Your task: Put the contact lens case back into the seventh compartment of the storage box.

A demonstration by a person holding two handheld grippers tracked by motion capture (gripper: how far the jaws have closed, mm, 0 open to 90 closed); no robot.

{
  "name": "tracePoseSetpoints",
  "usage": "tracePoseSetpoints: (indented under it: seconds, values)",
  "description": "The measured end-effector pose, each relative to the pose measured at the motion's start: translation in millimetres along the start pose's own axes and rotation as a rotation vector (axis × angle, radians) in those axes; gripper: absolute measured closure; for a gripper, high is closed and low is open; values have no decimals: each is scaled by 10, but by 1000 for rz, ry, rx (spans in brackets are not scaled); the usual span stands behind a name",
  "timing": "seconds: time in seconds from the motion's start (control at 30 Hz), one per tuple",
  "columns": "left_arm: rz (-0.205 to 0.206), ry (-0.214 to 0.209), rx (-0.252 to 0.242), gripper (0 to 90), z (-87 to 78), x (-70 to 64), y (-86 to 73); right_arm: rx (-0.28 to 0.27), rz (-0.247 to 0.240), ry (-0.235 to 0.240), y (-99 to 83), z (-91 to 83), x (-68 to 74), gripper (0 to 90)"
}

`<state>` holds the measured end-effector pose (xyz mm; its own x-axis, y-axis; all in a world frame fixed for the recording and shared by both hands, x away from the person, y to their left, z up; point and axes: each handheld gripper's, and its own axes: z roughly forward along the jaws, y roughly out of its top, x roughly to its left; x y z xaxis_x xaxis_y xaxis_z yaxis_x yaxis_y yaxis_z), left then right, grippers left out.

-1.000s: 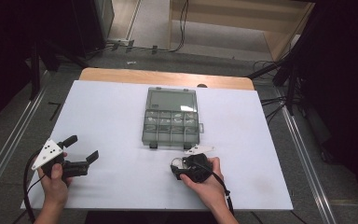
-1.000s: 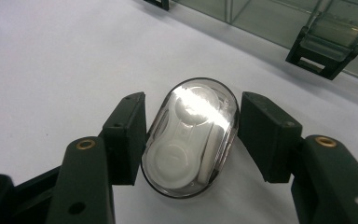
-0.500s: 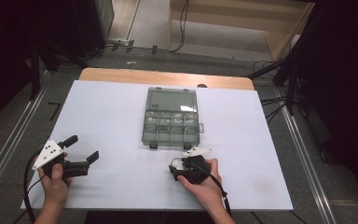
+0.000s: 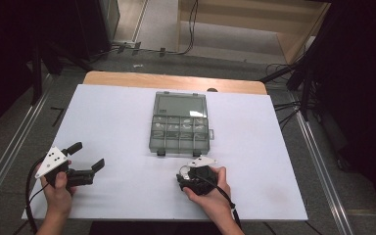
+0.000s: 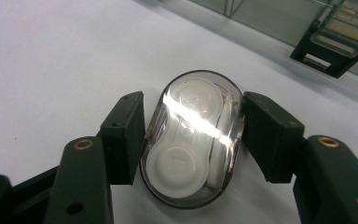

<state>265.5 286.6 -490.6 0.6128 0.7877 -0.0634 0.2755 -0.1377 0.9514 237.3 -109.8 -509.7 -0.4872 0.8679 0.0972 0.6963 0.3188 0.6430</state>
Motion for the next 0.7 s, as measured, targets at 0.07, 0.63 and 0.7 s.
tracePoseSetpoints:
  seconds: [0.07,0.63,0.7]
  values:
    - [1,0,1,0,1,2,0,-2,0,-7,-2,1,12,404]
    - [3,-1,-2,0,-4,3,1,-57,39,26,-33,-28,-56,470]
    - [5,-1,-1,0,-7,5,2,-69,41,33,-26,-46,-61,470]
